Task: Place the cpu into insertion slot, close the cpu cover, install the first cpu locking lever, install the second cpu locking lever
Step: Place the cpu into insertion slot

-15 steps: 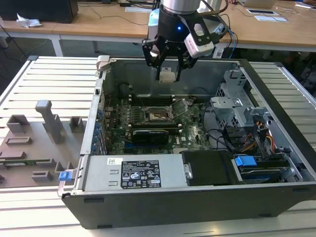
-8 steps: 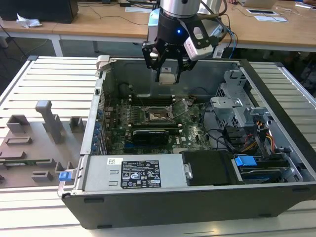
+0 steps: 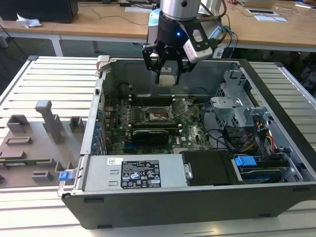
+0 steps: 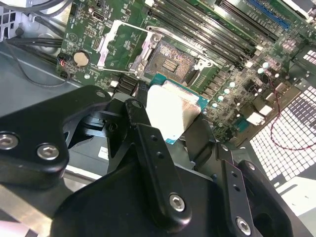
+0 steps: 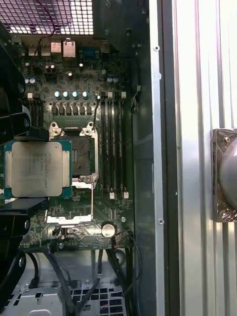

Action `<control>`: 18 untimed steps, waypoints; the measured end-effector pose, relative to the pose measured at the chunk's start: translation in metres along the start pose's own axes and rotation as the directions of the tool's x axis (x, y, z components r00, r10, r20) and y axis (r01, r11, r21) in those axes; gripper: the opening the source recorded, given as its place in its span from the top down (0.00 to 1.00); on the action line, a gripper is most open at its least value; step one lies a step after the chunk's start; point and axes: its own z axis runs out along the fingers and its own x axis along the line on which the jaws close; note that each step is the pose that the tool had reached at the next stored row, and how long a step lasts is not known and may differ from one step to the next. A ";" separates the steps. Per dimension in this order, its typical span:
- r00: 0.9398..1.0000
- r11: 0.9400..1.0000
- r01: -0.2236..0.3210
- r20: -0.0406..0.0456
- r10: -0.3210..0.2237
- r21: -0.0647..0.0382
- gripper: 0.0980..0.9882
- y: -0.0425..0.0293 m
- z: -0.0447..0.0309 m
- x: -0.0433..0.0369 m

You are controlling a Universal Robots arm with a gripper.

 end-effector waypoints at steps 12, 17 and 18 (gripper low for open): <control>1.000 1.000 0.000 0.000 0.000 0.000 0.50 -0.0005 0.0057 -0.0001; 1.000 1.000 0.000 0.000 0.000 0.000 0.50 -0.0009 0.0101 -0.0002; 1.000 1.000 0.000 0.000 0.000 0.000 0.50 -0.0010 0.0111 -0.0002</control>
